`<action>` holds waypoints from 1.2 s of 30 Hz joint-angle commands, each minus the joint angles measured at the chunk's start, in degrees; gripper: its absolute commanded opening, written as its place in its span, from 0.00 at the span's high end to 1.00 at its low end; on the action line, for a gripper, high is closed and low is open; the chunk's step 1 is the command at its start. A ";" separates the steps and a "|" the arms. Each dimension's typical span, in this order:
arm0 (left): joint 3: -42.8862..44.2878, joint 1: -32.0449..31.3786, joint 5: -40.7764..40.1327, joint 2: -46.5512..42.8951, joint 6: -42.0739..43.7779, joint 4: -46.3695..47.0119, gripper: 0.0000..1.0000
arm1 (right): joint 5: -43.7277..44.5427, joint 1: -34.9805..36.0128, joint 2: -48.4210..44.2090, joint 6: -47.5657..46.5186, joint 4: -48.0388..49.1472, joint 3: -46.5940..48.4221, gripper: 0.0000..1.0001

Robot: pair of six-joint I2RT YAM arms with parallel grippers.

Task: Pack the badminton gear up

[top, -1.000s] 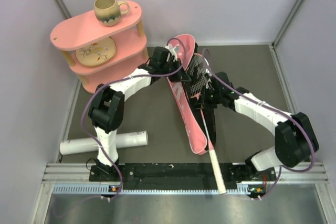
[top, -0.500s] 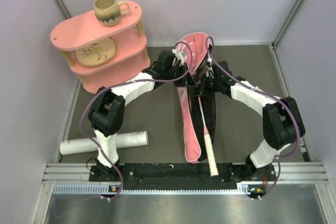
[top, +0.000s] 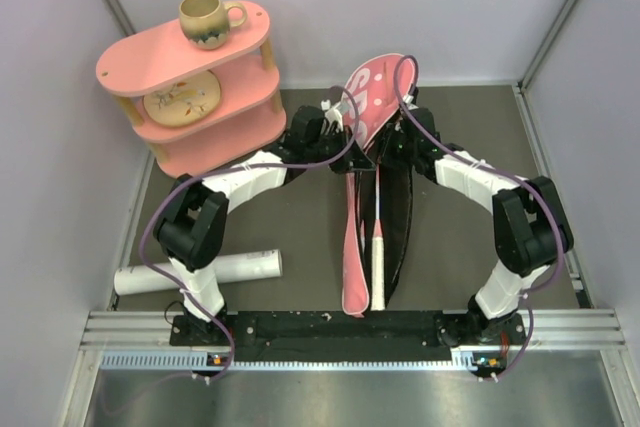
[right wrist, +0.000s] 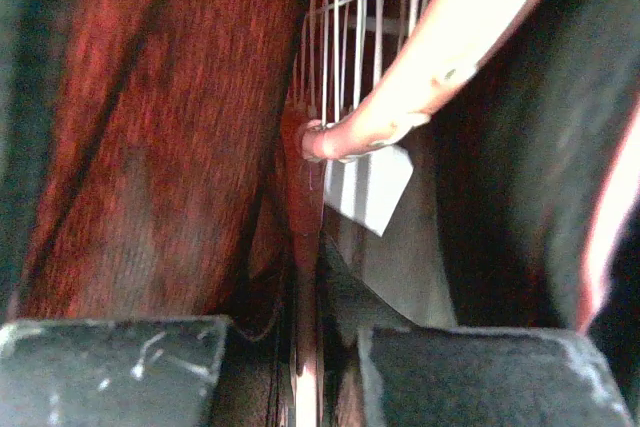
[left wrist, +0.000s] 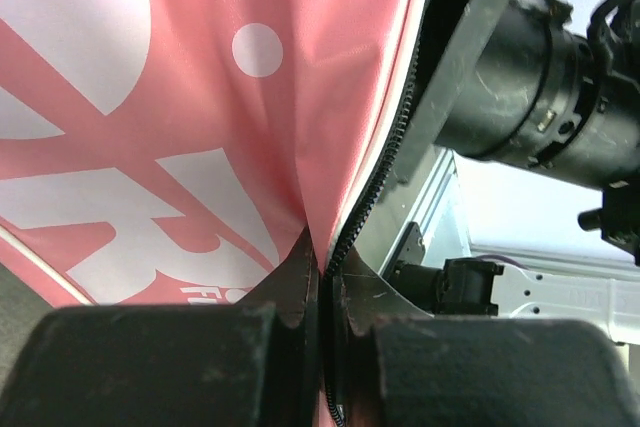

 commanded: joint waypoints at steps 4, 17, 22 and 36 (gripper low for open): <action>-5.10 -2.67 11.27 -6.24 -6.41 6.37 1.00 | 10.64 -0.66 1.88 4.67 18.35 5.07 1.00; -7.74 -3.20 14.62 -6.25 -10.38 11.12 1.00 | 14.68 -2.59 6.28 5.55 17.03 10.88 1.00; -8.36 -3.20 17.78 -4.40 -20.45 23.04 1.00 | 23.37 2.75 7.25 5.11 18.53 7.90 1.00; -9.68 -1.27 17.96 -2.82 -23.22 25.46 1.00 | 19.30 7.34 4.10 1.35 9.24 1.91 0.81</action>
